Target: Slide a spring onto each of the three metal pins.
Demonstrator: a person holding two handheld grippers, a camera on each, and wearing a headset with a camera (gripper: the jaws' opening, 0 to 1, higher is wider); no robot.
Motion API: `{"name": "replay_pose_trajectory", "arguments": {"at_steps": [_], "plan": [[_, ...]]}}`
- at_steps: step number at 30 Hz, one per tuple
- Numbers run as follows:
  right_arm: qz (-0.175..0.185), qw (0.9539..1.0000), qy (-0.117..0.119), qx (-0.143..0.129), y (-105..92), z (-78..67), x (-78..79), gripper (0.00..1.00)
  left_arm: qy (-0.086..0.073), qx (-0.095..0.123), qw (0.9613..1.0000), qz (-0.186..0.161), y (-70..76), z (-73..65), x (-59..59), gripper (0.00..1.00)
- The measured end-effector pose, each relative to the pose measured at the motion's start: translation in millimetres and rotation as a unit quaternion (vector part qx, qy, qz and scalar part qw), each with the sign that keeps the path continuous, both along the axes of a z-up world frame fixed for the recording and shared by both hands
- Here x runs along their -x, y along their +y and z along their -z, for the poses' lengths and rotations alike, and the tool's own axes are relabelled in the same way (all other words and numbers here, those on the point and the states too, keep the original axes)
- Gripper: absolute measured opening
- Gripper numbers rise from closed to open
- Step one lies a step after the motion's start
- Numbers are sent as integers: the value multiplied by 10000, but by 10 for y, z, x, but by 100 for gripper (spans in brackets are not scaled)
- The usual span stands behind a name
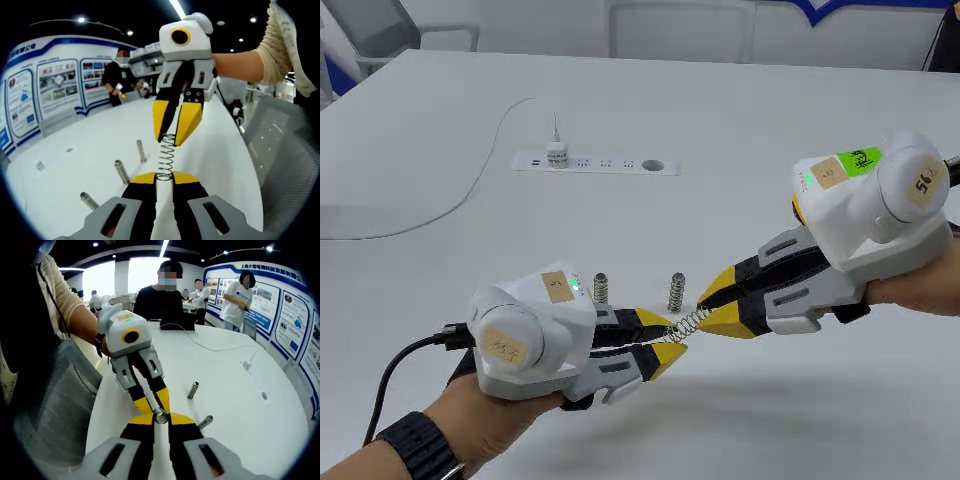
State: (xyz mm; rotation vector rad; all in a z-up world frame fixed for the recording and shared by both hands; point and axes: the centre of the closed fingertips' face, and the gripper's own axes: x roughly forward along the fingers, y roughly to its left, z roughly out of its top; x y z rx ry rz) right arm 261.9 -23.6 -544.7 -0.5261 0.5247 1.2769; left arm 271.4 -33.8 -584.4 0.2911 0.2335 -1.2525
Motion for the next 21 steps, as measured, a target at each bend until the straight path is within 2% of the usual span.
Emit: {"name": "replay_pose_trajectory", "arguments": {"at_steps": [9, 21], "plan": [[-5, 9997, -56, -235, 140, -81, -10, 11, 32, 50, 10000, 15, -25, -15, 11, 11], [5, 9995, -156, -264, 174, -108, -29, 11, 41, 105, 9999, 37, -78, -30, 16, 11]]}}
